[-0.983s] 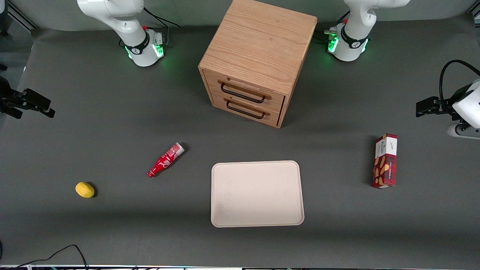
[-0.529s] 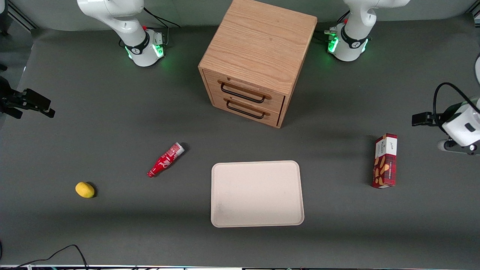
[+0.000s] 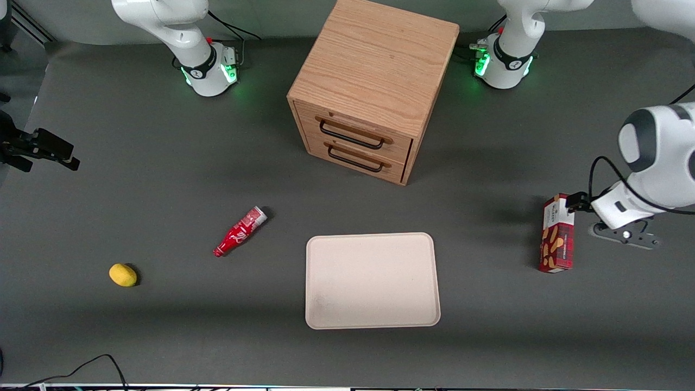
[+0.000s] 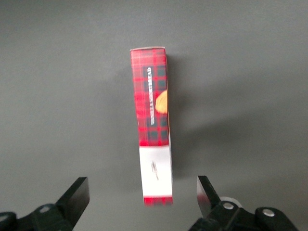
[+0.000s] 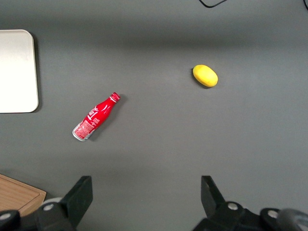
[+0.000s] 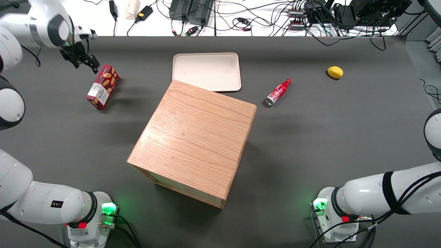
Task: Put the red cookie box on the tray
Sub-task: 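Lower the open left gripper around the red tartan cookie box, then close the left gripper on the box and lift it up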
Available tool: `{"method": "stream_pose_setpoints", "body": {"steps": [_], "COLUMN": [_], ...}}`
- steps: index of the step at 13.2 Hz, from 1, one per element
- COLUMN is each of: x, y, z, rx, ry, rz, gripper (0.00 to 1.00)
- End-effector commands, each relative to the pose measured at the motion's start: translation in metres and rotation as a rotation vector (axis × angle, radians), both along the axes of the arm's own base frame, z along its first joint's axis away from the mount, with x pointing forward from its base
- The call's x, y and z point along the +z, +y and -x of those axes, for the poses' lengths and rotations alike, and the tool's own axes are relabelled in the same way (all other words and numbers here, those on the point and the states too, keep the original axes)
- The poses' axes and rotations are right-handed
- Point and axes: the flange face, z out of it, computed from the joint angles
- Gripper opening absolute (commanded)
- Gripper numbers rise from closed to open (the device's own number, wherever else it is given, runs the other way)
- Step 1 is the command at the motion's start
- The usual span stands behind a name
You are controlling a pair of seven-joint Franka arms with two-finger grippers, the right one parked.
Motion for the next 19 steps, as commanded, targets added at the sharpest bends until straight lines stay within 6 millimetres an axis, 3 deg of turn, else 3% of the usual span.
{"method": "stream_pose_setpoints", "body": {"steps": [1, 8, 15, 16, 17, 18, 19], "x": [-0.037, -0.1, -0.104, -0.104, -0.103, -0.101, -0.101], "y": [0.003, 0.005, 0.006, 0.005, 0.004, 0.004, 0.004], "z": [0.006, 0.007, 0.008, 0.009, 0.009, 0.009, 0.009], "rx": [-0.023, -0.04, -0.033, -0.035, -0.038, -0.038, -0.038], "ry": [-0.048, -0.108, -0.109, -0.108, -0.108, -0.108, -0.109], "rz": [0.021, 0.077, 0.08, 0.08, 0.081, 0.082, 0.082], "gripper": [1.0, 1.0, 0.94, 0.73, 0.34, 0.03, 0.0]}}
